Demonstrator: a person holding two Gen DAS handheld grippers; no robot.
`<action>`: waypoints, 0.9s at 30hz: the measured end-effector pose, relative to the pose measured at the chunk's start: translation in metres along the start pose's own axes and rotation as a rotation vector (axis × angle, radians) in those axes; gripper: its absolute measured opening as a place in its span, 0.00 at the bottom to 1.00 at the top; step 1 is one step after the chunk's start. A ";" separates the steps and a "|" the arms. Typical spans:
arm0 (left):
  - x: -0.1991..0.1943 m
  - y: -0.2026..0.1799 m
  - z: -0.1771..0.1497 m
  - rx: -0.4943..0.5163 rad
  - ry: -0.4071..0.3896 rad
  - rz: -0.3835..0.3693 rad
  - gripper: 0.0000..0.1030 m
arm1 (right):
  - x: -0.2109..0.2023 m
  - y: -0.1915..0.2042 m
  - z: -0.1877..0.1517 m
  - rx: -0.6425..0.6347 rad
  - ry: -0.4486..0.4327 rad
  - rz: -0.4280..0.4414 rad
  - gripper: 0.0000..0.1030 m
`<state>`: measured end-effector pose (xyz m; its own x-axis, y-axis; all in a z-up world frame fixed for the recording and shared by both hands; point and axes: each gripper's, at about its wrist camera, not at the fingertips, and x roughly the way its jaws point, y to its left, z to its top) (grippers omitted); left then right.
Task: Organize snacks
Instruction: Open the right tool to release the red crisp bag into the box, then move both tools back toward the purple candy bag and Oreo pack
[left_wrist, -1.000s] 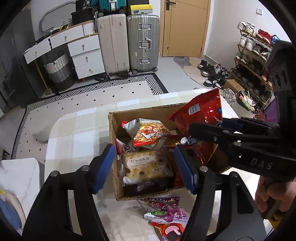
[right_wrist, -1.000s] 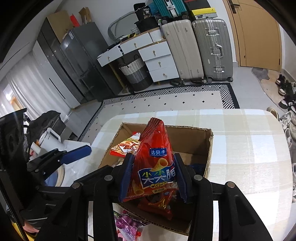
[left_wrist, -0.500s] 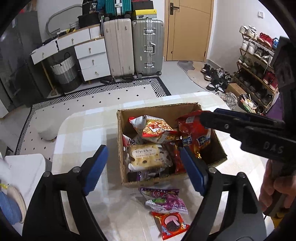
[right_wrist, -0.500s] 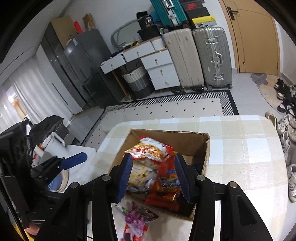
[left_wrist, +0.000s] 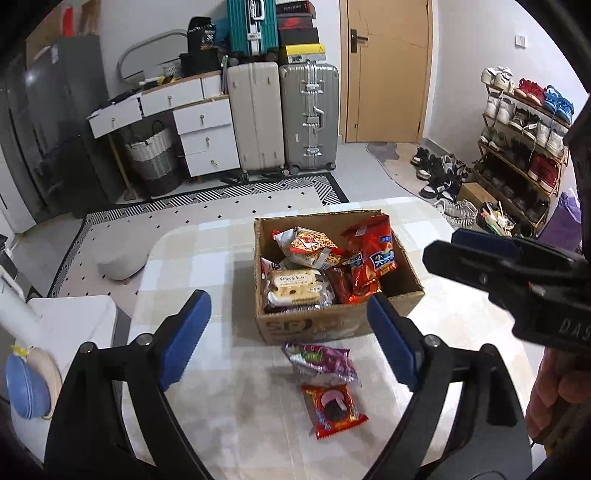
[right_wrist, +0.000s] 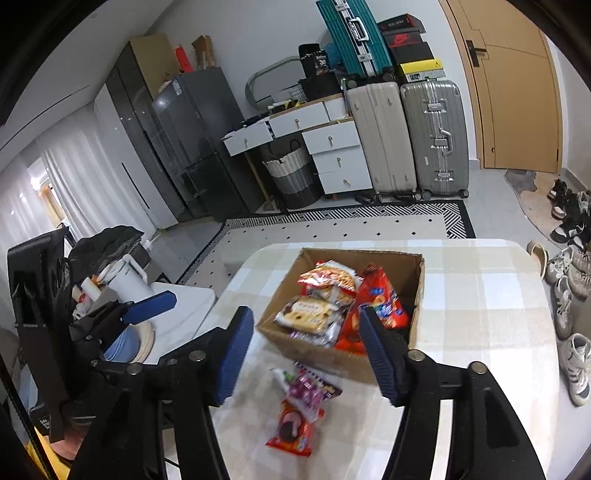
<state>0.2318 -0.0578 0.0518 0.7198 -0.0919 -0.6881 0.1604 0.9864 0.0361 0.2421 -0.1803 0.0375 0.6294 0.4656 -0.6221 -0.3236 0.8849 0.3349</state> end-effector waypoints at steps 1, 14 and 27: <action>-0.011 0.001 -0.003 -0.003 -0.012 0.002 0.87 | -0.006 0.005 -0.005 -0.008 -0.003 0.001 0.63; -0.105 0.013 -0.072 -0.057 -0.094 0.008 0.99 | -0.047 0.038 -0.062 -0.011 -0.050 -0.005 0.69; -0.149 0.052 -0.177 -0.196 -0.173 0.082 0.99 | -0.086 0.036 -0.152 0.070 -0.165 -0.007 0.93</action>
<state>0.0130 0.0309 0.0281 0.8321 -0.0155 -0.5544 -0.0254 0.9975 -0.0660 0.0691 -0.1867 -0.0040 0.7410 0.4461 -0.5019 -0.2721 0.8828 0.3829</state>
